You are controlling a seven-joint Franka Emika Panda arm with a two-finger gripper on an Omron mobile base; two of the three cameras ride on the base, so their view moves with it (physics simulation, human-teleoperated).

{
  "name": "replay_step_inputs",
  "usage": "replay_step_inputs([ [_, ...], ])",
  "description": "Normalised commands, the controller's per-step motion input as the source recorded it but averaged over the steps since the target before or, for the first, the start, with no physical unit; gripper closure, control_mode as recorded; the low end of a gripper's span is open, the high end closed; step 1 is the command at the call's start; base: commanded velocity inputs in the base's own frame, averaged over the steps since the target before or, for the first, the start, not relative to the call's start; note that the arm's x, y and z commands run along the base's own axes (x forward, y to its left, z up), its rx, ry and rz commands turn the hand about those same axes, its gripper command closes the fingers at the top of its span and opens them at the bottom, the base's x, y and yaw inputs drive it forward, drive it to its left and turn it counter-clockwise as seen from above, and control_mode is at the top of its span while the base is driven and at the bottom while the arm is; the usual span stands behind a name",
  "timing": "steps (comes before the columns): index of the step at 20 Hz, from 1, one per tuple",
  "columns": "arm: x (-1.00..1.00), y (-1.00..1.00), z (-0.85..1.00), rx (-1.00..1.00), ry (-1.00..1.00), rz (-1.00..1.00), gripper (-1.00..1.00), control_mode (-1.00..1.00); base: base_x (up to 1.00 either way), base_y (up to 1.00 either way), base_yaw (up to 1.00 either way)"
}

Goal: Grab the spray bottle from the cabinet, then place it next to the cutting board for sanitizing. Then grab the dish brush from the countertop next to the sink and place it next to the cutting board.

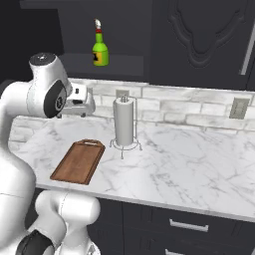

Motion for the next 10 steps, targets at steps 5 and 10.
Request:
replay_step_inputs([
  [5,-0.44,0.01,0.77,0.00,-0.45,0.00,-1.00,-1.00,0.00,0.00,0.00],
  [10,-0.20,0.00,0.74,0.00,-0.09,0.00,-1.00,-1.00,0.00,0.00,0.00],
])
